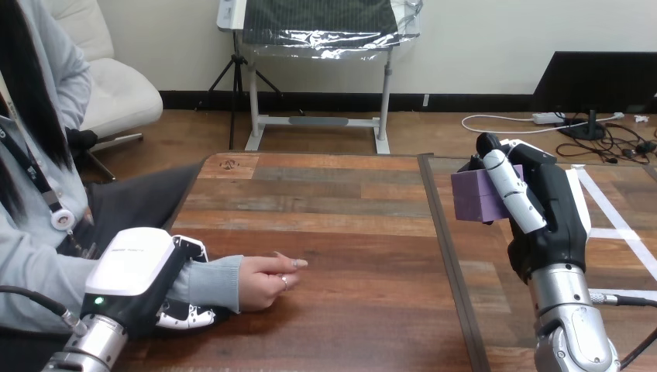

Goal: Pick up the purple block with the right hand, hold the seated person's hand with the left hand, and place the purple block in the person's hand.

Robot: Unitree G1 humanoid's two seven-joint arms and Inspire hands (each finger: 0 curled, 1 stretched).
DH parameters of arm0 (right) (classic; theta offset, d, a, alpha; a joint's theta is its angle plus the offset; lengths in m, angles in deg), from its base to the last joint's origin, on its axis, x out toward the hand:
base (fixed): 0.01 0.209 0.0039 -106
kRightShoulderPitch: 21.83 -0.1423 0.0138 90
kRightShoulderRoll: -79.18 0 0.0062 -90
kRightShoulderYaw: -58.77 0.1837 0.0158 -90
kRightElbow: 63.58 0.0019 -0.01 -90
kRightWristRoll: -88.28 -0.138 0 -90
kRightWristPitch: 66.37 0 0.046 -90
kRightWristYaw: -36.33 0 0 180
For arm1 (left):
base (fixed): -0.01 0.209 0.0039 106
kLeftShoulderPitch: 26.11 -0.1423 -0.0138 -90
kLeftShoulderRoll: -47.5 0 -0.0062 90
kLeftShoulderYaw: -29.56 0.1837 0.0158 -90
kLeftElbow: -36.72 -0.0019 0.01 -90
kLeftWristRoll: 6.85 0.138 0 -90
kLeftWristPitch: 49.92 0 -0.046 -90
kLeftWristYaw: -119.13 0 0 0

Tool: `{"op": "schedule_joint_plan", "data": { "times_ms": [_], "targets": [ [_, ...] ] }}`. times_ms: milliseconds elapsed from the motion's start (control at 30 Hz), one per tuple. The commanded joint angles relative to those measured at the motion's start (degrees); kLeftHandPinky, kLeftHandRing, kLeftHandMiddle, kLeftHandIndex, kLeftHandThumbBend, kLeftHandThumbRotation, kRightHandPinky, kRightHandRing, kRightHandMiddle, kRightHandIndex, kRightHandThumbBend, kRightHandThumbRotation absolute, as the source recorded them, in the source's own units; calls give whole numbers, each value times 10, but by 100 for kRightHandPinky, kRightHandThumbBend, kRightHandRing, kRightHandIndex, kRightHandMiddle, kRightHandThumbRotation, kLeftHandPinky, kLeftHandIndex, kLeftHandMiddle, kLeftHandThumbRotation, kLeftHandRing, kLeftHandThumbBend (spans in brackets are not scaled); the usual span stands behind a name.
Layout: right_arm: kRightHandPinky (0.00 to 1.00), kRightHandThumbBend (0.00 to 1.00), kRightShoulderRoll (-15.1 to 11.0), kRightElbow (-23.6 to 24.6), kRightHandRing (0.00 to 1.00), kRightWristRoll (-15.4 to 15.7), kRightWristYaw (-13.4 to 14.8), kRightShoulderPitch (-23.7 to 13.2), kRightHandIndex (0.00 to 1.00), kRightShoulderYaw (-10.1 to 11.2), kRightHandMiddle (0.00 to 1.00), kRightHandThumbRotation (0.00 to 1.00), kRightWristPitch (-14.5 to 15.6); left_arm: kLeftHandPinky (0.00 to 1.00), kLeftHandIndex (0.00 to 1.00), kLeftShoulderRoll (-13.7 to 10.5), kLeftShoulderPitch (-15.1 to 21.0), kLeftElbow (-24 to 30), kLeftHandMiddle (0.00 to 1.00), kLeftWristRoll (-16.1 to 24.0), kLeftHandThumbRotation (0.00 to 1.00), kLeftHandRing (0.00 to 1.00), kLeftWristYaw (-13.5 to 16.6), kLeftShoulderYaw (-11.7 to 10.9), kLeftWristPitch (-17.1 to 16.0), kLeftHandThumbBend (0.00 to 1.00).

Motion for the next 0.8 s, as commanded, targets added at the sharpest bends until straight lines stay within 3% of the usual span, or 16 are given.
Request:
{"op": "schedule_joint_plan", "data": {
  "times_ms": [0, 367, 767],
  "targets": [
    [0, 29, 8, 32, 5, -7, -6, -20, 14, 1, 10, 39, -3, 27, 34, 13, 12, -15, 32, 16, 18, 27, 12, 28, -11, 93],
    [0, 27, 13, 27, 4, -11, -20, -21, 14, -5, 10, 39, -4, 26, 31, 11, 12, -2, 30, 8, 12, 26, 31, 31, -30, 89],
    [0, 25, 23, 14, 6, -3, -28, -20, 16, -9, 12, 29, -10, 24, 31, 3, 9, 25, 30, 9, 10, 26, 49, 27, -53, 87]
  ]
}}
